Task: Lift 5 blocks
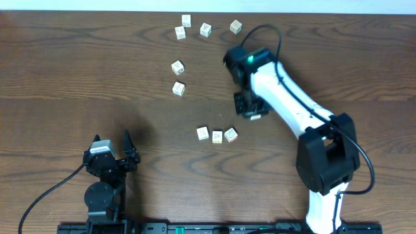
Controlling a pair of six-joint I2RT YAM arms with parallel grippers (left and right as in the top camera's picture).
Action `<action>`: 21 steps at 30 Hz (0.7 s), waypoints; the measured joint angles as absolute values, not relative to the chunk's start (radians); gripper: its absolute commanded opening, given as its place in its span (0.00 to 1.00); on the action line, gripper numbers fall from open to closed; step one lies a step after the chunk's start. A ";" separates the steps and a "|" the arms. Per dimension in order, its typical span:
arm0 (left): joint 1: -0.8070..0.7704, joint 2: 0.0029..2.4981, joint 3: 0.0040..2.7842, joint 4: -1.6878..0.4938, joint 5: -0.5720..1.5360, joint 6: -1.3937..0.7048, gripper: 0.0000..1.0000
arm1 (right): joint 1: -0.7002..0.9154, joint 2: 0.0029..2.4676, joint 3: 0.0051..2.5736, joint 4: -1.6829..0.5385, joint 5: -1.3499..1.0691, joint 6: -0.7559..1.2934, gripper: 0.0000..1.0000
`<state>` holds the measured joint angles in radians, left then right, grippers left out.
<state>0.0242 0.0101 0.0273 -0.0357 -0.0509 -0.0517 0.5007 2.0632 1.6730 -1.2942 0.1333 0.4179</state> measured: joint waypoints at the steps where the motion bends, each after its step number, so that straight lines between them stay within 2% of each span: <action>1: 0.024 0.010 0.027 -0.036 -0.051 -0.052 0.76 | 0.504 2.063 1.632 -1.255 0.126 0.419 0.01; 6: 0.024 0.010 0.027 -0.036 -0.051 -0.052 0.76 | 0.506 2.063 1.465 -1.098 0.096 0.422 0.01; 12: 0.024 0.010 0.027 -0.036 -0.051 -0.052 0.76 | 0.506 2.014 1.384 -0.952 0.056 0.421 0.01; 18: 0.024 0.010 0.027 -0.036 -0.051 -0.052 0.76 | 0.519 2.002 1.364 -0.915 0.018 0.417 0.01; 21: 0.024 0.010 0.027 -0.036 -0.051 -0.052 0.76 | 0.545 2.002 1.364 -0.918 0.011 0.414 0.06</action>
<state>0.0242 0.0101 0.0273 -0.0357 -0.0513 -0.0517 0.5446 2.0018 1.3640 -0.9176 0.0109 0.4137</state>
